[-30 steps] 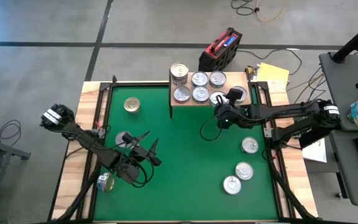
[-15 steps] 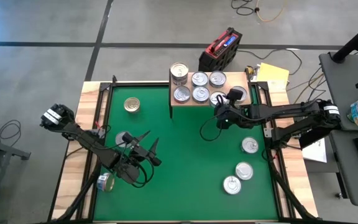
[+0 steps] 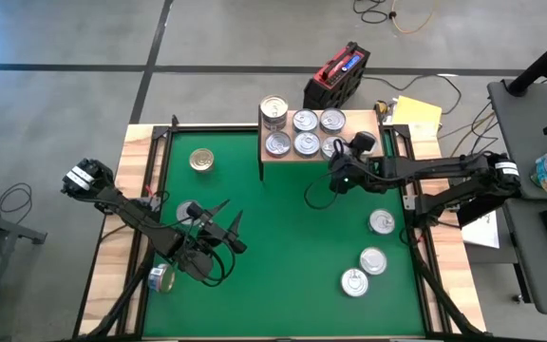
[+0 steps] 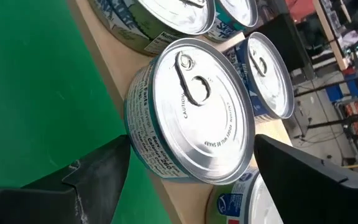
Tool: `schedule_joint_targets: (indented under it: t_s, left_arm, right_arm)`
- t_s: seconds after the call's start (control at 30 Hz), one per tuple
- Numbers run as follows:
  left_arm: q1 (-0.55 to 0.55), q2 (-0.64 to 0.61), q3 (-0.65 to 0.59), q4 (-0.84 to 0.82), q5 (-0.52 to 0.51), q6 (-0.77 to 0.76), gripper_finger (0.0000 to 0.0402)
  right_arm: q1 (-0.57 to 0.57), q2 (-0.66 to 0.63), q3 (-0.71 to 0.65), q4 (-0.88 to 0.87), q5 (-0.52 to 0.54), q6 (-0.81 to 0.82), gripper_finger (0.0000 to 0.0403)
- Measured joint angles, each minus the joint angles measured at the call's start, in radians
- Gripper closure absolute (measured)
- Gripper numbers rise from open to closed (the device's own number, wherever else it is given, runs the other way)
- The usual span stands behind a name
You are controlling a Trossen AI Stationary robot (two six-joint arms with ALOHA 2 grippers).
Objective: Stack canned seafood by type on shelf
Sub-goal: Put the yellow/blue tuna can on the shelf
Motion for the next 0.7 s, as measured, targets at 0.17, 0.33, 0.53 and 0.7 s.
schedule_joint_targets:
  t_s: [0.17, 0.33, 0.53, 0.7]
  left_arm:
    - [0.0, 0.0, 0.0, 0.0, 0.0, 0.0, 0.0199]
    - [0.0, 0.0, 0.0, 0.0, 0.0, 0.0, 0.0199]
    - [0.0, 0.0, 0.0, 0.0, 0.0, 0.0, 0.0199]
    - [0.001, 0.0, 0.0, 0.0, 0.0, 0.0, 0.0199]
  right_arm:
    - [0.0, -0.002, 0.0, -0.016, -0.034, 0.041, 0.007]
    - [0.0, -0.008, 0.0, -0.046, -0.096, 0.097, 0.0065]
    - [0.012, -0.033, 0.002, -0.108, -0.102, 0.169, 0.0075]
    - [0.025, -0.06, 0.016, -0.104, -0.108, 0.168, 0.0087]
